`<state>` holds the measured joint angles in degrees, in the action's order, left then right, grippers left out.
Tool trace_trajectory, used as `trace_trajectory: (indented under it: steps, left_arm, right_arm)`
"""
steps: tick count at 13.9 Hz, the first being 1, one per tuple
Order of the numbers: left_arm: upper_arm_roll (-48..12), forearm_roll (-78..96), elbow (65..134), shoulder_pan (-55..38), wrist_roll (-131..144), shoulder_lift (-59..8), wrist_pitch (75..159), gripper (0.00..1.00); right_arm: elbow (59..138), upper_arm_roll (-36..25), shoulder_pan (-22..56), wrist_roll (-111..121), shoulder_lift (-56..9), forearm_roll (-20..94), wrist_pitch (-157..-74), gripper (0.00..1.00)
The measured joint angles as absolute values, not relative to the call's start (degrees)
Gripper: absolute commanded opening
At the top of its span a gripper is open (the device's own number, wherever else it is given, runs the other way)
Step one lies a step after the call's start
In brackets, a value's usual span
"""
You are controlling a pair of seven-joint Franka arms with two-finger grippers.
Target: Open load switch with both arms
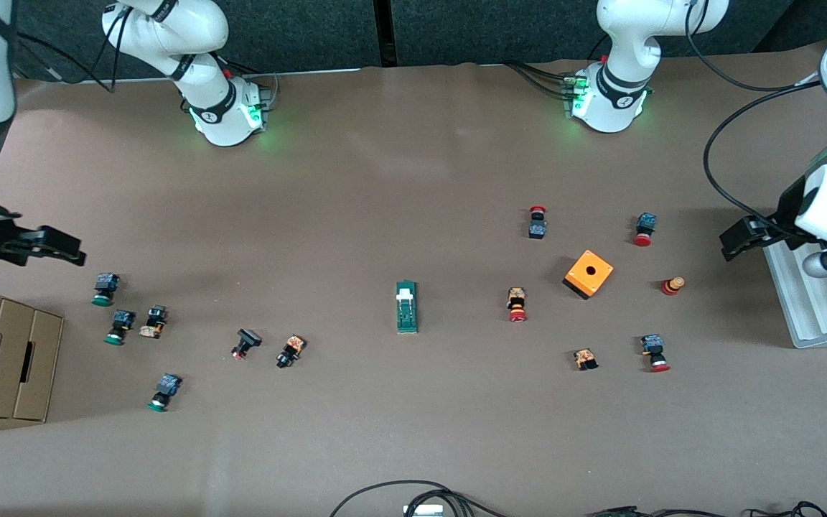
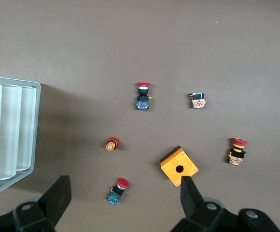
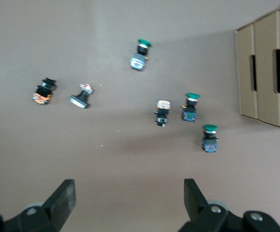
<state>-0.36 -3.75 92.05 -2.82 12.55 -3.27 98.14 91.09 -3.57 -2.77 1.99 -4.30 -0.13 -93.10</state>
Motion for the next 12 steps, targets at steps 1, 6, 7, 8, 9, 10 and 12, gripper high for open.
trace_trajectory:
  steps: [1,6,7,8,9,10,12]
  left_arm:
    - [-0.31,-3.75,91.88,-2.78,12.57,-3.32,98.11,1.00]
    - [-0.35,-3.74,91.85,-2.82,12.63,-4.68,98.02,1.00]
    - [-0.41,-3.74,91.81,-2.86,12.63,-5.18,98.04,1.00]
    - [-0.49,-3.74,91.74,-2.92,12.64,-5.68,98.08,1.00]
    - [-0.52,-3.74,91.61,-2.97,12.64,-6.05,98.13,1.00]
    - [-0.53,-3.74,91.33,-3.01,12.64,-6.34,98.13,1.00]
    - [-0.53,-3.74,90.95,-3.05,12.64,-6.51,98.13,1.00]
  right_arm:
    - [91.09,-3.63,-3.63,2.61,-4.49,-0.12,-93.15,1.00]
    - [91.01,-3.00,-3.50,2.65,-4.44,-0.10,-94.26,1.00]
    - [91.08,-2.92,-3.44,2.67,-4.47,-0.10,-94.60,1.00]
    - [91.68,-2.75,-3.17,2.67,-4.37,-0.09,-95.91,1.00]
    - [93.20,-2.59,-2.78,2.66,-3.97,-0.09,-97.94,1.00]
    - [94.97,-2.55,-2.32,2.65,-3.49,-0.09,-99.48,1.00]
    - [96.82,-2.52,-1.69,2.65,-2.92,-0.09,-100.36,1.00]
